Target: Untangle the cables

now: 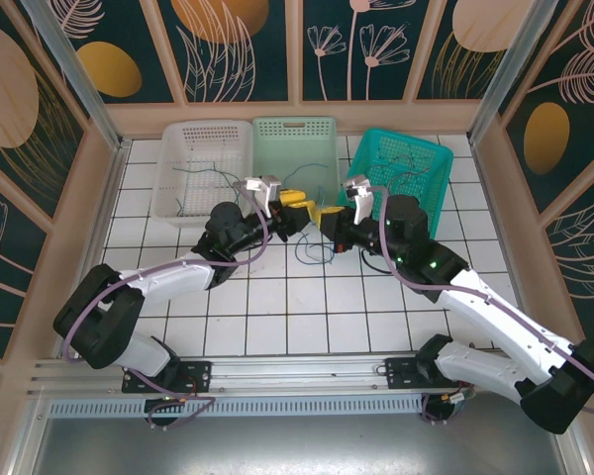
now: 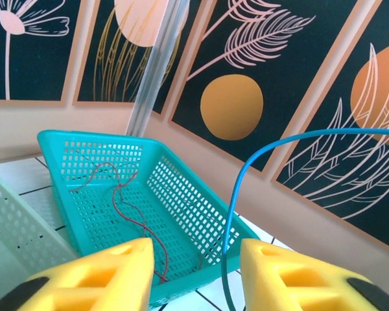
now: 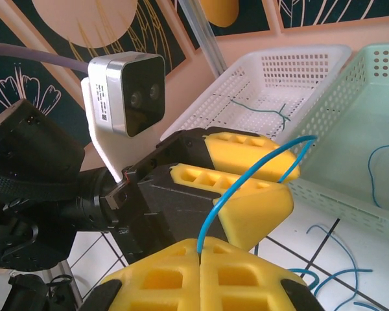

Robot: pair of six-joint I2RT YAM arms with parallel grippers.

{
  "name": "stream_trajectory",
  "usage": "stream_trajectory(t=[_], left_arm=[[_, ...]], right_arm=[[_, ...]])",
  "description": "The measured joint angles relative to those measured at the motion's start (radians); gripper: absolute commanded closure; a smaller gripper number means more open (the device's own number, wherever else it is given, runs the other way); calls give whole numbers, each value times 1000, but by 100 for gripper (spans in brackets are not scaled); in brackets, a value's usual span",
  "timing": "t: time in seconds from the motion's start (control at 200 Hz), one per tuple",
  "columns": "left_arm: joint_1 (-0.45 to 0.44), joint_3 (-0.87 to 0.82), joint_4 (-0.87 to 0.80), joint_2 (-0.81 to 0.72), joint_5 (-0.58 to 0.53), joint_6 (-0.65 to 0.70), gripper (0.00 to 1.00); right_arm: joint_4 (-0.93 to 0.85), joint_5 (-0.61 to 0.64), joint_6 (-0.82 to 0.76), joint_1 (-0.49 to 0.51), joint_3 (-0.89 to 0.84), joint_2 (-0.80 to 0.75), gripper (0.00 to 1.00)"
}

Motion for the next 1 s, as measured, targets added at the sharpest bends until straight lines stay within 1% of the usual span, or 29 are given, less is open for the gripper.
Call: stream_trajectory(t=[0.085,0.14,0.25,0.34,0.435,0.52,0.611,0.706,0.781,0.826,0.856,0.916,0.996], left_arm=[[0,0,0,0,15,0,77],[0,1,0,3,27,5,81],[0,5,-22,8,33,15,82],[0,7,-62,8,14,38,82],[0,7,-138,-8,-42,83,82],[0,7,-208,-41,-108,133,81],[0,7,-258,-82,-172,182,81],[0,7,-296,-114,-227,230,81],[0,7,-318,-126,-265,260,80],[0,7,-325,-128,-279,272,79],[0,7,-330,-128,-284,277,76],[0,5,-333,-128,-282,283,62],[0,-10,-315,-127,-247,271,48]], right_arm=[[7,-10,0,0,-6,0,100],[12,-15,1,-1,-10,0,100],[11,-16,1,-3,-12,1,100],[0,-10,0,-15,-11,1,100],[-65,14,-1,-43,1,3,100],[-122,21,0,-93,15,10,100],[-151,-23,13,-156,15,14,100],[-136,-133,51,-223,-1,15,100],[-112,-219,84,-258,-19,25,100],[-95,-264,105,-266,-30,37,100],[-88,-286,114,-267,-35,44,100],[-69,-324,132,-266,-44,59,100],[-37,-359,149,-267,-59,64,100]])
